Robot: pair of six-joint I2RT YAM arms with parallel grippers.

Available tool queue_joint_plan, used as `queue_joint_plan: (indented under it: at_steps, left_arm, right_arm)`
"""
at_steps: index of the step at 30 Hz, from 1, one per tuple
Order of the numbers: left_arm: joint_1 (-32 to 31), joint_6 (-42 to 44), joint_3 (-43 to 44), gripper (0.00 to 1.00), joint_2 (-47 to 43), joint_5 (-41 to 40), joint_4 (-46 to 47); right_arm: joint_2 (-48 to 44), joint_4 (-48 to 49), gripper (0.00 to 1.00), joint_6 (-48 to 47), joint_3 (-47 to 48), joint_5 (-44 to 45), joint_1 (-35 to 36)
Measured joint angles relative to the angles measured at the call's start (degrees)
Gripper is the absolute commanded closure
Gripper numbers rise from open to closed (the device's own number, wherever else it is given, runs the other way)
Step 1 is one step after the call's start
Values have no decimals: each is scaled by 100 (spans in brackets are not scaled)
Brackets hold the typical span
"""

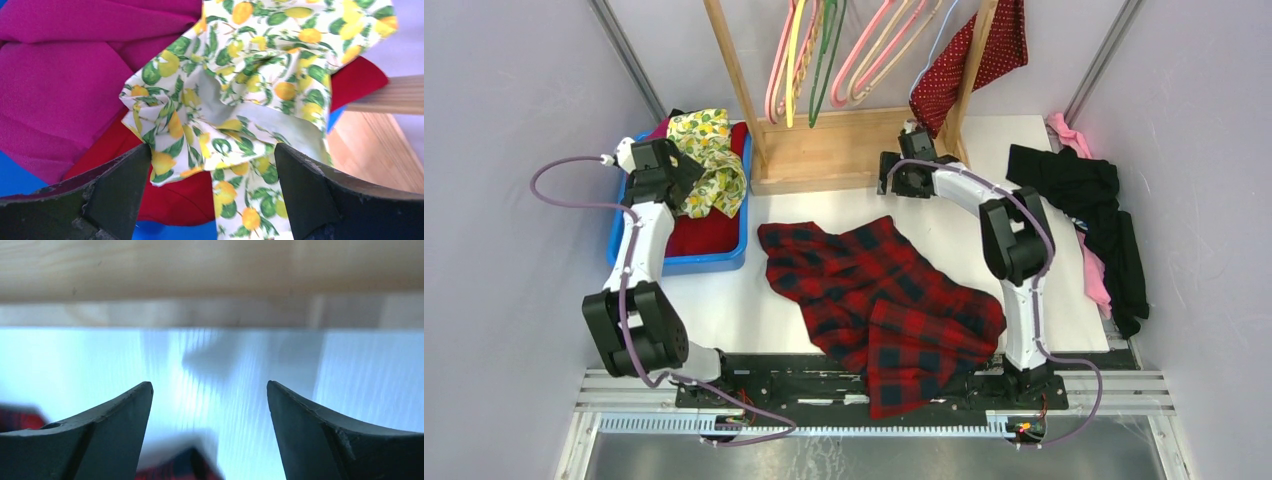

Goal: Place the skirt on the hanger
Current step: Move the clothesline to the center of the board, then move the bin to the center of the board.

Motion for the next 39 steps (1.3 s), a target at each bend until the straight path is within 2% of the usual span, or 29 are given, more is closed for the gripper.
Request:
queue_joint_plan:
  at_steps: [12, 17, 21, 26, 33, 39]
  left_arm:
    - [-2, 136, 61, 1, -632, 103, -809]
    - [-35, 42, -424, 1, -1539, -118, -1320]
    - [-57, -201, -848, 1, -2673, -415, -1731]
    - [-66, -570, -1355, 1, -3348, -780, -2065]
    - [-70, -1198, -2529, 1, -3005, -758, -2048]
    - [-68, -1384, -2623, 1, -2621, -960, -1751]
  right_arm:
    - [-2968, 485, 10, 17, -2649, -855, 216]
    - [-3838, 413, 10, 15, -3377, -1139, 273]
    - [-4441, 249, 10, 13, -3650, -1255, 273]
    - [-4979, 103, 10, 9, -3685, -1340, 273]
    - [-5160, -46, 10, -7, -3694, -1421, 295]
    - [-5239, -254, 10, -79, -3786, -1416, 302]
